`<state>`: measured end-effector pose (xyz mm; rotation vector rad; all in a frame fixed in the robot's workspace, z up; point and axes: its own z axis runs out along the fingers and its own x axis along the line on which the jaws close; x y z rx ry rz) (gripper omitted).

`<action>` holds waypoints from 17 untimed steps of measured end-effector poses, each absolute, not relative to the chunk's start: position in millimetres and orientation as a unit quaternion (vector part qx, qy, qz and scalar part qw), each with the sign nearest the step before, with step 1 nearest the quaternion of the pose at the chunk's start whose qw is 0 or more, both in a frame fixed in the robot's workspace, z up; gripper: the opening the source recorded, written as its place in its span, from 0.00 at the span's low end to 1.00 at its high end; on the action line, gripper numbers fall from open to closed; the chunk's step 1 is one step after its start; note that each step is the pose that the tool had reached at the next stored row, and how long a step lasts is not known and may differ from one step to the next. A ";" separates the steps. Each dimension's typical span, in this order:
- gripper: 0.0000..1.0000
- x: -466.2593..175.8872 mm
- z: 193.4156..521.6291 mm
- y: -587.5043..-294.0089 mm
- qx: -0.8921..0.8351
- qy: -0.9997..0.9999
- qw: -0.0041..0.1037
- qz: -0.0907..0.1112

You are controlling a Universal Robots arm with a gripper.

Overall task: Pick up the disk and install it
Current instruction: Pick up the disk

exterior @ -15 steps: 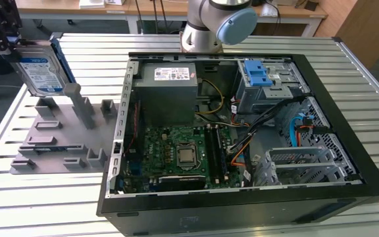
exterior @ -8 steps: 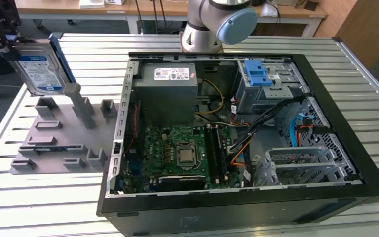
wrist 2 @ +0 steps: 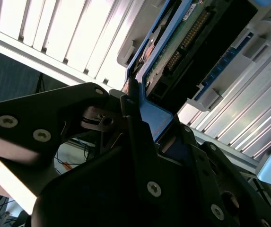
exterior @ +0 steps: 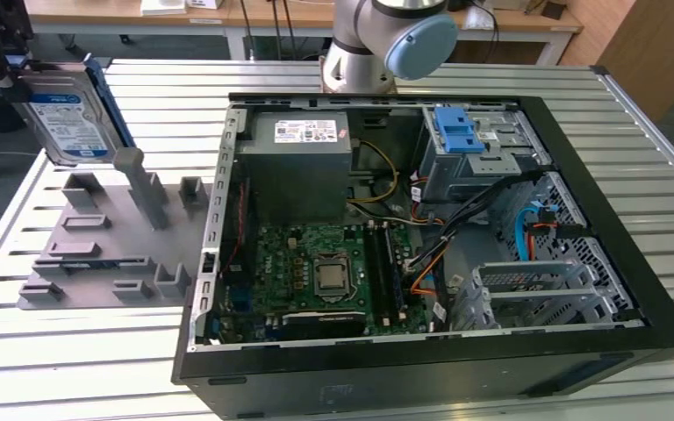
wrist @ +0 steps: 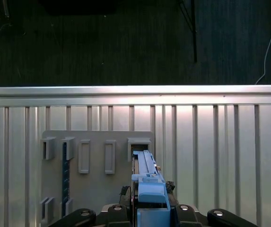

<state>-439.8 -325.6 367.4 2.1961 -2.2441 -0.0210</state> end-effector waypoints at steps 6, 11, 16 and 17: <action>0.36 -439.8 370.9 -325.5 0.699 -0.715 0.001 -0.007; 0.36 -439.8 373.5 -325.4 0.699 -0.715 0.001 -0.007; 0.36 -439.8 376.6 -325.3 0.699 -0.715 0.001 -0.007; 0.36 -439.8 377.0 -325.3 0.699 -0.715 0.001 -0.007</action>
